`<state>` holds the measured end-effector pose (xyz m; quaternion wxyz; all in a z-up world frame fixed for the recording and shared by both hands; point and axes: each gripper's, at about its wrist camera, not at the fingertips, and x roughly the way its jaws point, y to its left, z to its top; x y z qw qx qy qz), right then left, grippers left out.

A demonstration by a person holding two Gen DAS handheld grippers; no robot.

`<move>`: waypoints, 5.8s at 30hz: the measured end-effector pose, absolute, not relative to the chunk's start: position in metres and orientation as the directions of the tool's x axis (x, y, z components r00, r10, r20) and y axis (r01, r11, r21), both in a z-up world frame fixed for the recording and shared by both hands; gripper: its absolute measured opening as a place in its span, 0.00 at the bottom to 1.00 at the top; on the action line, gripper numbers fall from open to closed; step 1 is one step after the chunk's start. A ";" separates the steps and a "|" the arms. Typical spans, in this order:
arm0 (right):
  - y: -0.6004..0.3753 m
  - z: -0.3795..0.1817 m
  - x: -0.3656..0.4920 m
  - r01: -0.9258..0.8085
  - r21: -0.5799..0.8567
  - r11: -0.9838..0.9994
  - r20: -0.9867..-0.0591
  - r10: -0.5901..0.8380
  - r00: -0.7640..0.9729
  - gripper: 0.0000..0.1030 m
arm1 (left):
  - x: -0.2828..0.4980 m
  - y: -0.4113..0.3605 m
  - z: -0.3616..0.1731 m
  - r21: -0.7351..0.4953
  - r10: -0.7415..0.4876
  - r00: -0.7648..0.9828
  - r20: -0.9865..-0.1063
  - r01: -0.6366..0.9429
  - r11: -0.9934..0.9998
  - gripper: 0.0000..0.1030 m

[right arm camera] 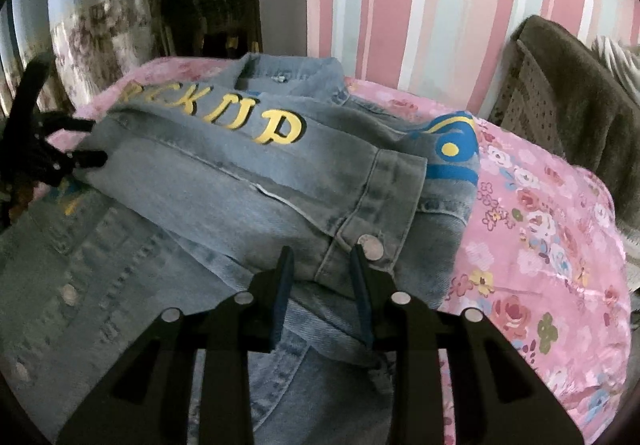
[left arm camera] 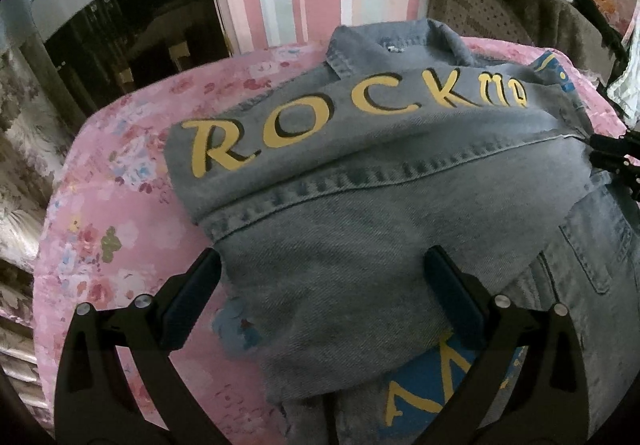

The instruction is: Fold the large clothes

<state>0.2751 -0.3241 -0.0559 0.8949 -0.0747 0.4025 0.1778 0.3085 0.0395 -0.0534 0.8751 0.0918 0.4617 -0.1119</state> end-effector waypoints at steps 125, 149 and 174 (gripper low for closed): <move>-0.398 -0.046 0.012 -0.129 0.279 0.952 -0.632 0.283 0.721 0.31 | 0.001 0.074 -0.017 -0.103 -0.232 0.683 -0.693 0.225 0.969 0.60; -0.378 -0.029 -0.012 -0.213 0.176 0.961 -0.564 0.276 0.778 0.13 | -0.018 0.066 0.008 -0.031 -0.238 0.748 -0.619 0.279 0.960 0.10; -0.349 0.070 0.229 -0.040 0.001 0.999 -0.540 0.034 0.841 0.13 | 0.250 0.054 0.074 0.013 -0.138 0.762 -0.633 0.188 0.982 0.11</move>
